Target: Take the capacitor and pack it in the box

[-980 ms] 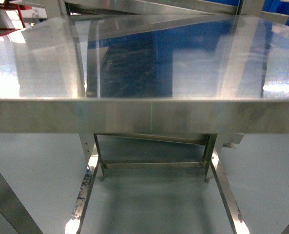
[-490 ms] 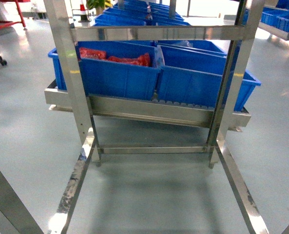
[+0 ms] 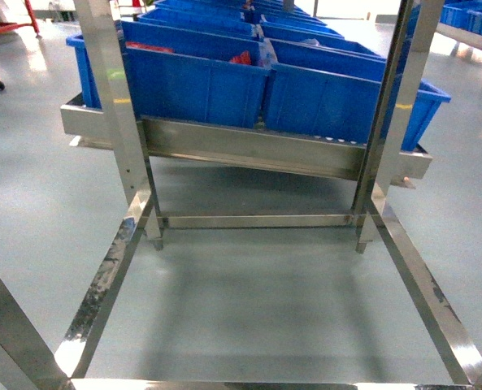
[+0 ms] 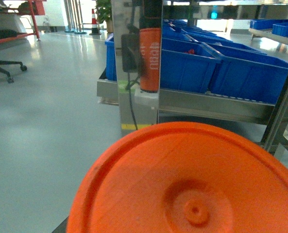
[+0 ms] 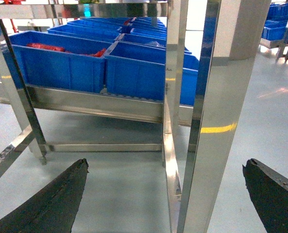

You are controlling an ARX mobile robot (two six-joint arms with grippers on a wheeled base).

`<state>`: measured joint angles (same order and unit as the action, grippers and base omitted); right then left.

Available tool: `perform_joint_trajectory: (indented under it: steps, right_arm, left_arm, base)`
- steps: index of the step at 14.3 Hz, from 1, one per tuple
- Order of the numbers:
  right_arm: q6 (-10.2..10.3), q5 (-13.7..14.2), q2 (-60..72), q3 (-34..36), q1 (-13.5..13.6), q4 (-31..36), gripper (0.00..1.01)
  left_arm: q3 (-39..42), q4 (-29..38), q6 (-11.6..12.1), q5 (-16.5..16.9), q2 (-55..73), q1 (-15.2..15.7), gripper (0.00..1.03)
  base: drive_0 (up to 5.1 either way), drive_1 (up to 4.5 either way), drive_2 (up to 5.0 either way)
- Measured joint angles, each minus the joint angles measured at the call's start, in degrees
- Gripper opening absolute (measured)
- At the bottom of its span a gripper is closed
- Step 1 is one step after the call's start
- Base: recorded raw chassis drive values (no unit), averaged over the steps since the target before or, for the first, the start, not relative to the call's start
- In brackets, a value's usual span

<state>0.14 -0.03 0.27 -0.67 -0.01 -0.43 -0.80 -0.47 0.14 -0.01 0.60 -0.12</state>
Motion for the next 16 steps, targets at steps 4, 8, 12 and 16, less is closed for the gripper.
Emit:
perform_joint_trajectory:
  steps: [4,8,12,16]
  right_arm:
    - [0.00,0.02,0.00,0.00,0.00,0.11,0.98]
    - [0.00,0.02,0.00,0.00,0.00,0.11,0.98]
    - [0.00,0.09,0.00,0.00,0.00,0.11,0.98]
    - [0.00,0.04,0.00,0.00,0.00,0.33,0.98]
  left_arm:
    - [0.00,0.04,0.00,0.00,0.00,0.00,0.42]
    - [0.00,0.04,0.00,0.00,0.00,0.00,0.42]
    - [0.00,0.11,0.02,0.02,0.00,0.00,0.42]
    - [0.00,0.17,0.02,0.02,0.00,0.00,0.42]
  base:
    - [0.0,0.00,0.0]
    - [0.0,0.00,0.0]
    - [-5.0,2.44,2.4]
    - [-5.0,2.49,2.5]
